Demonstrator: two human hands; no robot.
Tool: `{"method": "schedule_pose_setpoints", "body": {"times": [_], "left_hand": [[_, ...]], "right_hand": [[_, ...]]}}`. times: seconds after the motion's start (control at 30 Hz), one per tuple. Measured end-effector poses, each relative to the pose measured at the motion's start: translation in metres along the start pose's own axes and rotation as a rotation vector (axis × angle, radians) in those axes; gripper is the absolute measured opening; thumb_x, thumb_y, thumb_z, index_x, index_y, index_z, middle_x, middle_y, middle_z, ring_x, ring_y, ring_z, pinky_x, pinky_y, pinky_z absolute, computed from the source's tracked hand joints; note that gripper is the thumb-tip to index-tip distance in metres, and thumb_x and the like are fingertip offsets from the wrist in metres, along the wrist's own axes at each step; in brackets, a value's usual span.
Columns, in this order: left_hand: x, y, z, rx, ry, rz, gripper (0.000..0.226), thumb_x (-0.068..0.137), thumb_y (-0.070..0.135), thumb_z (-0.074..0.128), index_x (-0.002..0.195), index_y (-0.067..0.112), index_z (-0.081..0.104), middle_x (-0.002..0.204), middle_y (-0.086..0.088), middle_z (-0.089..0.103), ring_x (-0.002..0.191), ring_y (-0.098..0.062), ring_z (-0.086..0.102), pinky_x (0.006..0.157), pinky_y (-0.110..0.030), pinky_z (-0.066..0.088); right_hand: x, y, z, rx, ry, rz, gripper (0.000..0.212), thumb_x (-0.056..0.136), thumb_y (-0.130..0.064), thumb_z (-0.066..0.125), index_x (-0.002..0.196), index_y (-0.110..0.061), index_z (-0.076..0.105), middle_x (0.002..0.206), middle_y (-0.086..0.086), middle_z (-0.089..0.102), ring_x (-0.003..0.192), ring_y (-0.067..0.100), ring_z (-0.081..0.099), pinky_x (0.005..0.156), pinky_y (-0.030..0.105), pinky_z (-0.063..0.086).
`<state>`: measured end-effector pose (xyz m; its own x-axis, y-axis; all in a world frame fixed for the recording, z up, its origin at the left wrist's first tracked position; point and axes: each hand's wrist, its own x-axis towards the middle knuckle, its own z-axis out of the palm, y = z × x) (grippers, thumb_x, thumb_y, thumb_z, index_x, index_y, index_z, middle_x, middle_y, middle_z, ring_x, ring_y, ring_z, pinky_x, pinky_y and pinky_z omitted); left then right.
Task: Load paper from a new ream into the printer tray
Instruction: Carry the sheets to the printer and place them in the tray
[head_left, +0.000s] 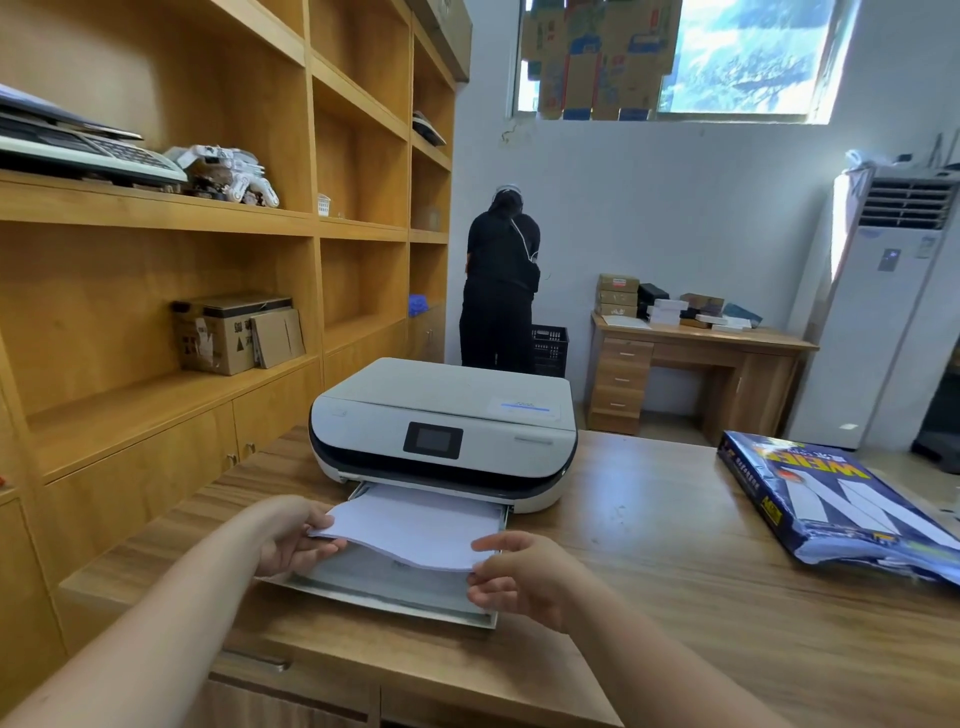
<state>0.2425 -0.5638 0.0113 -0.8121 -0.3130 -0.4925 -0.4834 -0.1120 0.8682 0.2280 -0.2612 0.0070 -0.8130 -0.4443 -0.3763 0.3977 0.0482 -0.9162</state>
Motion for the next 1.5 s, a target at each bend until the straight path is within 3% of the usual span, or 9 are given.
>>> {"method": "schedule_pose_setpoints", "body": {"times": [0.27, 0.47, 0.57, 0.67, 0.8, 1.03, 1.2, 1.37, 1.5], "left_hand": [[0.004, 0.003, 0.004, 0.008, -0.015, -0.010, 0.022, 0.095, -0.005, 0.045, 0.113, -0.003, 0.058, 0.095, -0.024, 0.066, 0.052, -0.025, 0.070, 0.042, -0.030, 0.057], [0.007, 0.003, 0.007, 0.029, -0.007, -0.031, 0.015, 0.095, -0.005, 0.047, 0.107, -0.004, 0.055, 0.097, -0.024, 0.066, 0.055, -0.026, 0.071, 0.049, -0.033, 0.059], [0.013, 0.001, 0.005, 0.066, -0.016, -0.041, 0.022, 0.094, -0.004, 0.048, 0.116, -0.003, 0.055, 0.104, -0.025, 0.067, 0.066, -0.028, 0.072, 0.052, -0.034, 0.061], [0.016, -0.003, 0.004, 0.073, -0.027, -0.058, 0.027, 0.095, -0.004, 0.045, 0.121, -0.002, 0.056, 0.110, -0.024, 0.066, 0.070, -0.028, 0.072, 0.049, -0.032, 0.059], [0.015, -0.008, 0.005, 0.072, -0.030, -0.063, 0.026, 0.096, -0.004, 0.044, 0.119, 0.002, 0.056, 0.111, -0.022, 0.065, 0.076, -0.028, 0.072, 0.050, -0.031, 0.059], [0.014, -0.008, 0.001, 0.118, -0.032, -0.104, 0.027, 0.094, -0.001, 0.051, 0.120, 0.002, 0.055, 0.112, -0.021, 0.065, 0.078, -0.030, 0.074, 0.050, -0.030, 0.058], [0.006, 0.002, -0.011, 0.184, -0.003, -0.160, 0.025, 0.091, 0.008, 0.060, 0.112, -0.005, 0.061, 0.091, -0.025, 0.073, 0.069, -0.030, 0.073, 0.045, -0.030, 0.057], [0.003, 0.011, -0.018, 0.384, 0.214, -0.081, 0.015, 0.090, 0.012, 0.061, 0.099, 0.002, 0.067, 0.084, -0.017, 0.075, 0.054, -0.018, 0.060, 0.046, -0.024, 0.048], [0.018, 0.009, -0.003, 0.328, 0.303, 0.157, 0.015, 0.095, 0.016, 0.056, 0.100, 0.006, 0.065, 0.095, -0.013, 0.070, 0.074, -0.022, 0.061, 0.061, -0.030, 0.051]], "right_hand": [[0.013, 0.001, -0.004, -0.083, 0.022, 0.003, 0.029, 0.079, 0.009, 0.069, 0.107, 0.005, 0.063, 0.090, 0.025, 0.069, 0.073, 0.029, 0.072, 0.067, 0.031, 0.059], [0.014, 0.001, -0.007, -0.588, 0.121, -0.171, 0.024, 0.078, -0.018, 0.076, 0.101, -0.016, 0.067, 0.083, 0.007, 0.067, 0.047, 0.009, 0.054, 0.049, 0.022, 0.045], [0.024, 0.005, -0.009, -0.830, 0.216, -0.329, 0.023, 0.075, -0.034, 0.078, 0.095, -0.029, 0.068, 0.079, -0.004, 0.058, 0.058, 0.005, 0.052, 0.053, 0.019, 0.043], [0.034, 0.013, -0.007, -1.077, 0.184, -0.518, 0.020, 0.076, -0.046, 0.073, 0.093, -0.041, 0.064, 0.093, -0.013, 0.054, 0.085, 0.003, 0.049, 0.074, 0.023, 0.046], [0.043, 0.022, 0.003, -1.328, 0.083, -0.647, 0.032, 0.080, -0.057, 0.063, 0.104, -0.036, 0.069, 0.112, -0.014, 0.058, 0.110, 0.011, 0.043, 0.096, 0.036, 0.035], [0.052, 0.025, 0.008, -1.234, 0.035, -0.667, 0.022, 0.083, -0.045, 0.067, 0.099, -0.032, 0.074, 0.102, -0.014, 0.058, 0.101, 0.010, 0.050, 0.090, 0.031, 0.046], [0.055, 0.025, 0.006, -1.255, 0.028, -0.691, 0.020, 0.085, -0.046, 0.065, 0.097, -0.032, 0.074, 0.101, -0.016, 0.057, 0.101, 0.008, 0.051, 0.089, 0.030, 0.046], [0.058, 0.029, 0.001, -1.263, 0.021, -0.768, 0.026, 0.085, -0.050, 0.063, 0.099, -0.031, 0.074, 0.104, -0.013, 0.062, 0.098, 0.008, 0.051, 0.088, 0.030, 0.047], [0.062, 0.025, -0.010, -1.153, 0.025, -0.734, 0.033, 0.081, -0.053, 0.063, 0.104, -0.031, 0.071, 0.101, -0.021, 0.061, 0.103, 0.002, 0.050, 0.089, 0.021, 0.043]]}}
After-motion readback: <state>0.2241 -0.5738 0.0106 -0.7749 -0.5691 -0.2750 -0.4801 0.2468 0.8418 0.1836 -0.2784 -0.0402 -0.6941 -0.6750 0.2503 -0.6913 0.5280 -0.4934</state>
